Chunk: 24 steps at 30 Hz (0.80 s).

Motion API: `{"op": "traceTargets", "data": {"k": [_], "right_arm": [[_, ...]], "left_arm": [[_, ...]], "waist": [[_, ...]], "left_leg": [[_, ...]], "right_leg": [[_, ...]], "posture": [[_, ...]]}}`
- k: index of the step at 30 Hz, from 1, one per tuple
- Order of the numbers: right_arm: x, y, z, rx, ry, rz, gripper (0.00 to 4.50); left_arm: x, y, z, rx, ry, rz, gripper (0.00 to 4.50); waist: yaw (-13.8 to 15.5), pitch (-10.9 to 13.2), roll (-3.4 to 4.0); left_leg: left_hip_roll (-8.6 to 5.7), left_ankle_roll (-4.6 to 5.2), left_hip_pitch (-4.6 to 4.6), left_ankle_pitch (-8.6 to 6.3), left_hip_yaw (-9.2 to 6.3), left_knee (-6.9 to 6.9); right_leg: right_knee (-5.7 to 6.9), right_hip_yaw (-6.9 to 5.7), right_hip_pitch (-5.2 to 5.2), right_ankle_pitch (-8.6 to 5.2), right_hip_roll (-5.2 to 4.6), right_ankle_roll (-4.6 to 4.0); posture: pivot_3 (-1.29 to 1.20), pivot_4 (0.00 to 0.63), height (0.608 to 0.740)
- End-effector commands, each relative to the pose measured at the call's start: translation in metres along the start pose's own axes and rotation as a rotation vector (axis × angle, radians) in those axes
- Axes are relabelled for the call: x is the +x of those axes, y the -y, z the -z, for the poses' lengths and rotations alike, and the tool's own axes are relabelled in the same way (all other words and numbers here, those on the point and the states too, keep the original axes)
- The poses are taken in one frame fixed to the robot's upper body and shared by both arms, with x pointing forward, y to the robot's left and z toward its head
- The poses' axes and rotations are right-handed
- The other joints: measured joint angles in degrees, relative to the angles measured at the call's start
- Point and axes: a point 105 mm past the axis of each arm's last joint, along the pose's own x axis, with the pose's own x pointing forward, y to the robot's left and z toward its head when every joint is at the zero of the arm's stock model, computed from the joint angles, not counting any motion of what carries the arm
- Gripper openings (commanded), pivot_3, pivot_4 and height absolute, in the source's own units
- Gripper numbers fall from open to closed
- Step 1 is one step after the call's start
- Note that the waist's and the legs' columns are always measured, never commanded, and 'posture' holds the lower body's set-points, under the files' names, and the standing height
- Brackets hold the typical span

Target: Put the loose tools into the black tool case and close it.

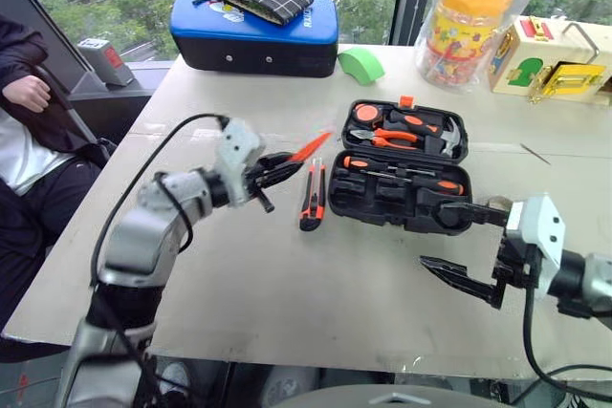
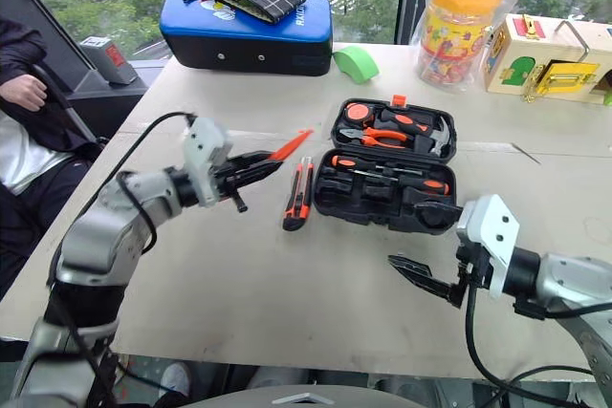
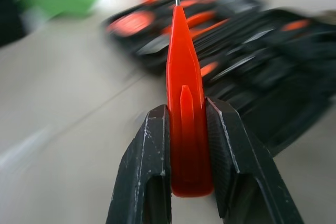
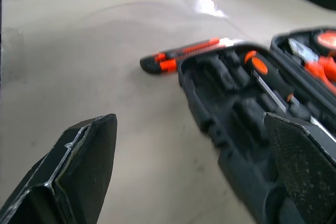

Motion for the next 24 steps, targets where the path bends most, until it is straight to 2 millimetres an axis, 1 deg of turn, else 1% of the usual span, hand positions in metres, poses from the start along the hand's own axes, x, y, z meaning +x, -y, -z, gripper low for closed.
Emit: {"op": "traceTargets", "data": {"k": [1, 4, 6, 10, 12, 15, 18, 24], "right_arm": [[-0.021, 0.004, -0.008, -0.06, 0.005, 0.106, 4.5], [-0.03, 0.005, -0.005, -0.056, -0.016, 0.16, 4.5], [-0.034, 0.002, -0.005, -0.047, -0.016, 0.183, 4.5], [-0.034, -0.006, -0.005, -0.037, -0.016, 0.202, 4.5], [-0.033, -0.008, -0.006, -0.036, -0.017, 0.208, 4.5], [-0.031, -0.011, -0.007, -0.035, -0.011, 0.219, 4.5], [-0.031, -0.013, -0.007, -0.032, -0.007, 0.221, 4.5], [-0.03, -0.011, -0.007, -0.032, -0.012, 0.233, 4.5]], "left_arm": [[0.036, 0.004, 0.01, 0.187, -0.131, 0.279, 0.36], [0.057, -0.002, 0.019, 0.278, -0.224, 0.379, 0.36], [0.07, -0.008, 0.019, 0.314, -0.255, 0.399, 0.36], [0.081, -0.01, 0.022, 0.363, -0.31, 0.45, 0.36], [0.083, -0.011, 0.027, 0.386, -0.355, 0.465, 0.36], [0.088, -0.015, 0.027, 0.379, -0.363, 0.442, 0.36], [0.083, -0.02, 0.026, 0.39, -0.373, 0.438, 0.36], [0.074, -0.022, 0.036, 0.421, -0.414, 0.462, 0.36]], "waist": [[0.4, 0.0, -0.01], [-0.4, 0.1, -0.06], [-1.1, 0.1, -0.08], [-2.0, 0.2, -0.14], [-2.1, 0.2, -0.14], [-2.1, 0.2, -0.15], [-2.0, 0.2, -0.19], [-2.2, 0.2, -0.19]], "left_leg": [[-0.04, 0.02, -0.03, -0.01, -0.03, 0.06], [-0.17, 0.28, 0.08, -0.16, -0.01, 0.17], [-0.15, 0.31, 0.08, -0.17, -0.02, 0.18], [0.05, 0.35, 0.07, -0.2, -0.09, 0.19], [0.12, 0.36, 0.08, -0.2, -0.12, 0.19], [0.15, 0.37, 0.08, -0.2, -0.1, 0.26], [0.17, 0.37, 0.07, -0.2, -0.1, 0.35], [0.16, 0.37, 0.12, -0.2, -0.09, 0.36]], "right_leg": [[0.0, -0.05, 0.05, 0.0, 0.05, 0.0], [0.0, 0.0, 0.21, 0.0, 0.13, 0.01], [0.03, 0.02, 0.21, -0.01, 0.15, 0.01], [0.06, -0.03, 0.19, -0.01, 0.36, 0.03], [0.07, -0.05, 0.19, -0.02, 0.39, 0.04], [0.09, -0.02, 0.21, -0.02, 0.38, 0.04], [0.13, -0.02, 0.22, -0.01, 0.37, 0.06], [0.2, 0.0, 0.23, -0.01, 0.39, 0.06]], "posture": [[0.0, 0.15, 0.74], [0.0, 0.15, 0.74], [0.0, 0.15, 0.74], [0.0, 0.15, 0.74], [0.0, 0.15, 0.74], [0.0, 0.15, 0.74], [0.0, 0.15, 0.74], [0.0, 0.15, 0.74]]}}
